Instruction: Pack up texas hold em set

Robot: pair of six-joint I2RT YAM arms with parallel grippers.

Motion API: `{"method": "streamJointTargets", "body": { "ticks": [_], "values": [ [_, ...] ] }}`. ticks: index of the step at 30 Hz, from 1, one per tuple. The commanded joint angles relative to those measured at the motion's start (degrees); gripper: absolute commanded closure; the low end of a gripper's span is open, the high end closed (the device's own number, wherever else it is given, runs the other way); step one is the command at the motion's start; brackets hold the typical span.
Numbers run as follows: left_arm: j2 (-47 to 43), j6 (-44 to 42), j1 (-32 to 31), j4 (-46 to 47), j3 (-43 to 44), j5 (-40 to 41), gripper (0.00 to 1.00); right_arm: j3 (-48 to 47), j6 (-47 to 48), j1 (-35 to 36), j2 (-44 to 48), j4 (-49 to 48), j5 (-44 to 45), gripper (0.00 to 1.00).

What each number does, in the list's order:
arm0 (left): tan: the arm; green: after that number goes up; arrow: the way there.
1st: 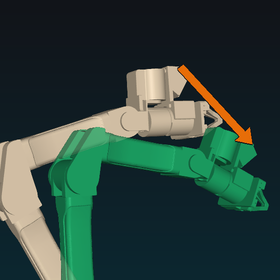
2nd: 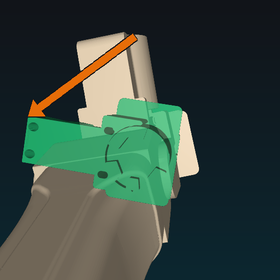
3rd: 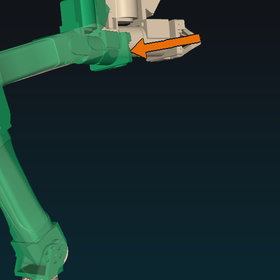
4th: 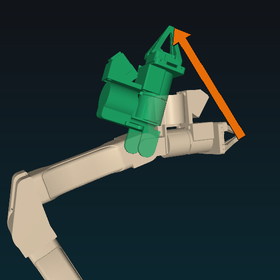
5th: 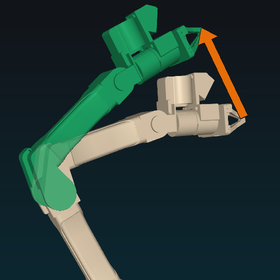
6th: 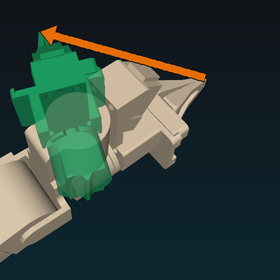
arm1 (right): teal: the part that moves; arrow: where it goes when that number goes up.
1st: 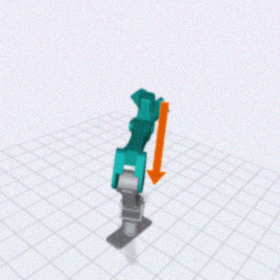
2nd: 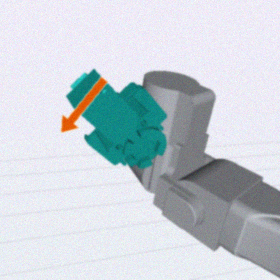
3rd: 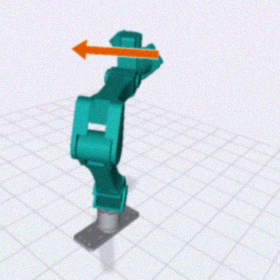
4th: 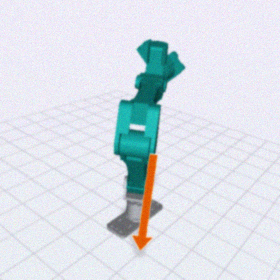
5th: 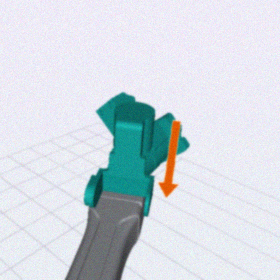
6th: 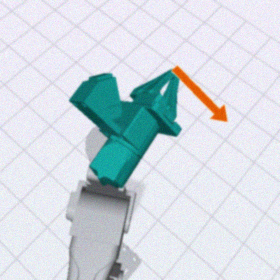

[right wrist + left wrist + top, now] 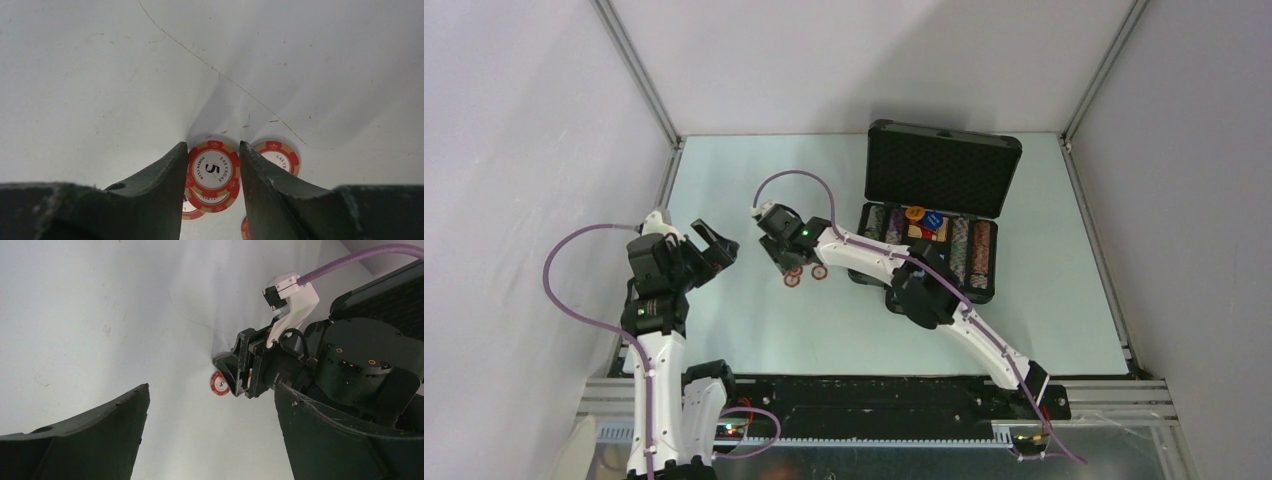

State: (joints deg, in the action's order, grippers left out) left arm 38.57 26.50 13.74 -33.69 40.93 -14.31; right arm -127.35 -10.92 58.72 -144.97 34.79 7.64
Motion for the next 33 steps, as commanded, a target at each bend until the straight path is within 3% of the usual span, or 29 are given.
{"method": "streamJointTargets", "body": {
  "ticks": [1,33],
  "values": [
    [-0.2,-0.3,-0.1,1.2,-0.8,-1.5,0.01,2.5,-1.3,0.4,1.9,3.3,-0.5,0.54],
    [-0.6,0.4,-0.8,1.4,-0.3,-1.7,0.02,9.9,-5.0,-1.0,7.5,1.3,-3.4,0.58]
  ]
}}
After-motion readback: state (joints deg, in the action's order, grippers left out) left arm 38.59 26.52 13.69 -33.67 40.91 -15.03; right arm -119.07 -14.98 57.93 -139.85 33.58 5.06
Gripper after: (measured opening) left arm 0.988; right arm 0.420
